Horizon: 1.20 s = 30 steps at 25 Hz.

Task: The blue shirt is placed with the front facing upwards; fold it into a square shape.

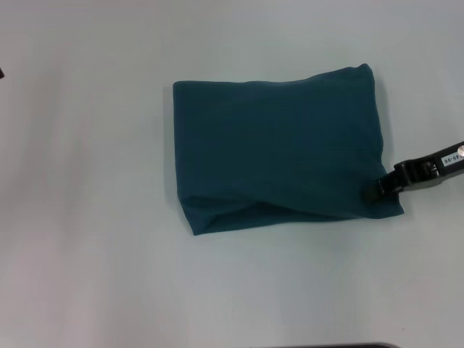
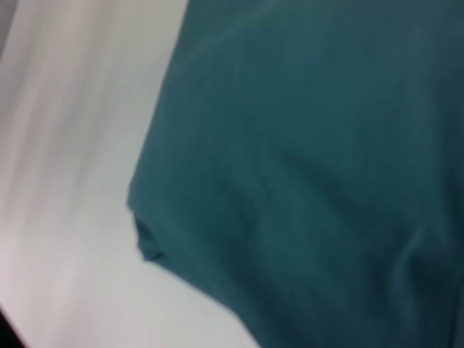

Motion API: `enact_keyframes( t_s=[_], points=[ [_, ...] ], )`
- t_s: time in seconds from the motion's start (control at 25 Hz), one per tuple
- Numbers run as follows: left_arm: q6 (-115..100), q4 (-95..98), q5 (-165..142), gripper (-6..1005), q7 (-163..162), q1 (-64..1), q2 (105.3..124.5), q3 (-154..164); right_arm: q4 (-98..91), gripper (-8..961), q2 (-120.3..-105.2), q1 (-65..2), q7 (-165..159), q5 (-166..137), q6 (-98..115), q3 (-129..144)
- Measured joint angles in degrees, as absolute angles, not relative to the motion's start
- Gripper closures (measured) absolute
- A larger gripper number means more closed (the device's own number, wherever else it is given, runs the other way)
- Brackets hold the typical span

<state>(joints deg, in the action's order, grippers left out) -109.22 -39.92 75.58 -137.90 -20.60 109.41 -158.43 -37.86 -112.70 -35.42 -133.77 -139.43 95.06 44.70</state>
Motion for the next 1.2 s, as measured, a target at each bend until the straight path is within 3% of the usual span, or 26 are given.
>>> enact_keyframes(
  t_s=[0.4, 0.6, 0.68, 0.96, 1.2],
  points=[
    [-109.69, -40.10, 74.17, 37, -137.07, -20.81, 109.36, -157.42, -41.87, 928, -112.16, -34.93, -127.62, -129.95, 102.16, 38.67],
    [-110.58, -41.09, 70.15, 37, -136.41, -21.03, 109.34, -149.26, -39.82, 927, -113.33, -33.76, -116.27, -121.48, 103.02, 36.44],
    [-109.85, -42.65, 68.46, 37, -135.40, -21.17, 110.47, -146.07, -38.86, 927, -113.75, -33.25, -114.98, -119.08, 102.89, 35.76],
    [-105.44, -43.46, 67.20, 37, -124.12, -21.56, 115.76, -145.70, -38.10, 731, -115.76, -29.78, -112.24, -113.60, 102.67, 33.31],
    [-102.18, -41.66, 66.56, 37, -122.02, -21.77, 118.46, -144.21, -37.83, 709, -114.74, -29.05, -113.75, -113.71, 102.42, 33.31]
  ],
)
